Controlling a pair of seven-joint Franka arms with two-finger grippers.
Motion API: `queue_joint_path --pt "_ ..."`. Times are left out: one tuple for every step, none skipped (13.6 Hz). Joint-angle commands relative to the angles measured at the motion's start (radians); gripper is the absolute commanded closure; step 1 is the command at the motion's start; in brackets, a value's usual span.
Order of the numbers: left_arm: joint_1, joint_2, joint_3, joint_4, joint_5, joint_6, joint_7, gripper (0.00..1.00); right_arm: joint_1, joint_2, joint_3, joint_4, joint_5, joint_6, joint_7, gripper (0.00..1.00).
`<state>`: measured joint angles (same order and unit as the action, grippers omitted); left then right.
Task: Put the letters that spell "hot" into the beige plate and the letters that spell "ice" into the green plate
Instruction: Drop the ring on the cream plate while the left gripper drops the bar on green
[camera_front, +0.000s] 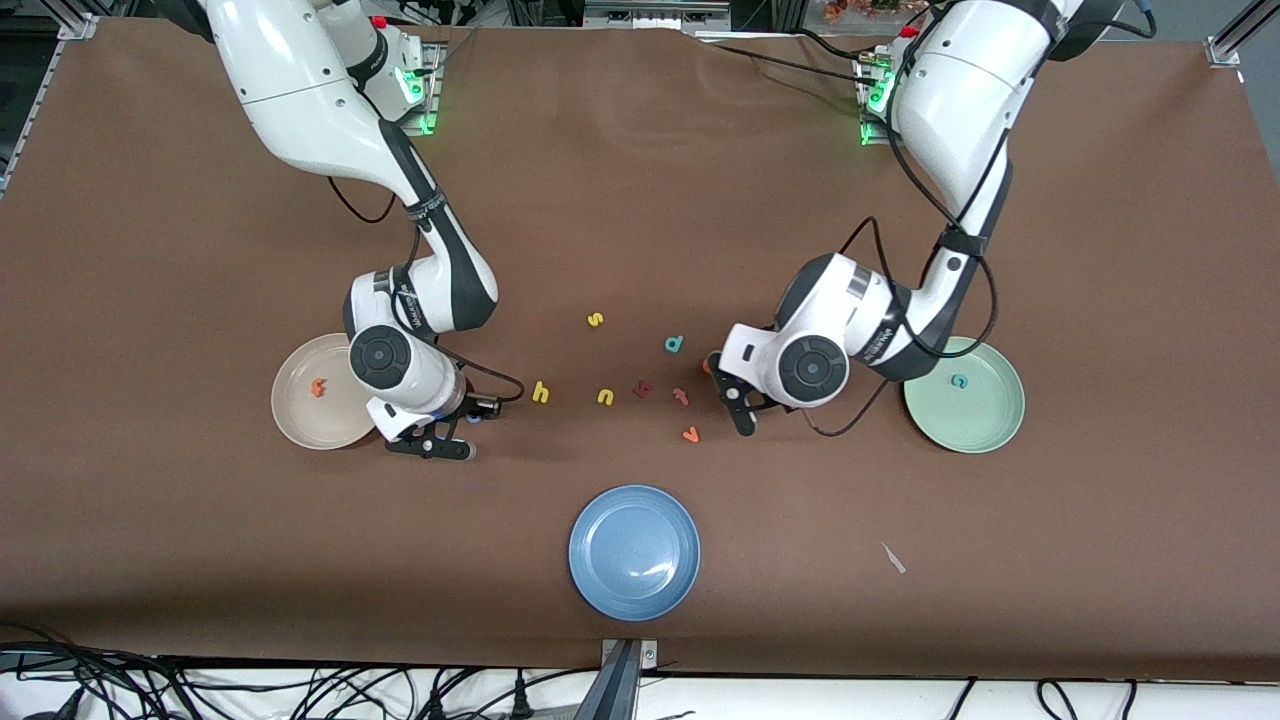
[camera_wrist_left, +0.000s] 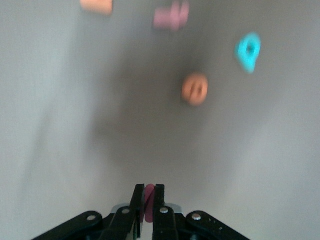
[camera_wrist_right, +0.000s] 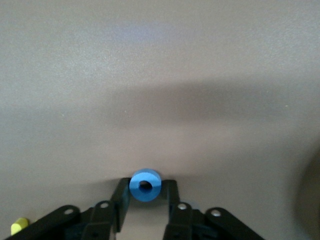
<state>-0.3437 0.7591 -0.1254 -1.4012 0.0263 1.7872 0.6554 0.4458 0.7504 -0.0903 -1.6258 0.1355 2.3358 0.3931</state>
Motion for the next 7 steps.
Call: queue_joint_path --pt "0.064 -0.035 0.001 -0.024 0.075 -0.092 0.015 1.00 -0.007 0.027 0.007 0.035 -0.002 -0.009 -0.007 0.66" --pt "0.066 -0.038 0.004 -0.027 0.076 -0.104 0.015 1.00 -0.006 0.027 0.007 0.035 -0.002 -0.009 -0.005 0.68" --pt "0.077 -0.040 0.006 -0.031 0.096 -0.107 0.015 1.00 -0.006 0.027 0.007 0.035 -0.001 -0.009 -0.003 0.69" --pt "0.098 -0.043 0.003 -0.032 0.128 -0.109 0.018 1.00 -0.006 0.027 0.007 0.035 -0.001 -0.007 -0.002 0.70" --pt "0.118 -0.043 0.003 -0.033 0.139 -0.111 0.042 1.00 -0.006 0.027 0.007 0.035 -0.001 -0.009 0.000 0.72" --pt "0.149 -0.043 0.003 -0.033 0.139 -0.111 0.094 1.00 -0.006 0.026 0.007 0.037 -0.001 -0.010 0.001 0.72" --pt "0.179 -0.043 0.003 -0.035 0.141 -0.111 0.128 1.00 -0.006 0.024 0.006 0.050 -0.001 -0.012 -0.002 0.72"
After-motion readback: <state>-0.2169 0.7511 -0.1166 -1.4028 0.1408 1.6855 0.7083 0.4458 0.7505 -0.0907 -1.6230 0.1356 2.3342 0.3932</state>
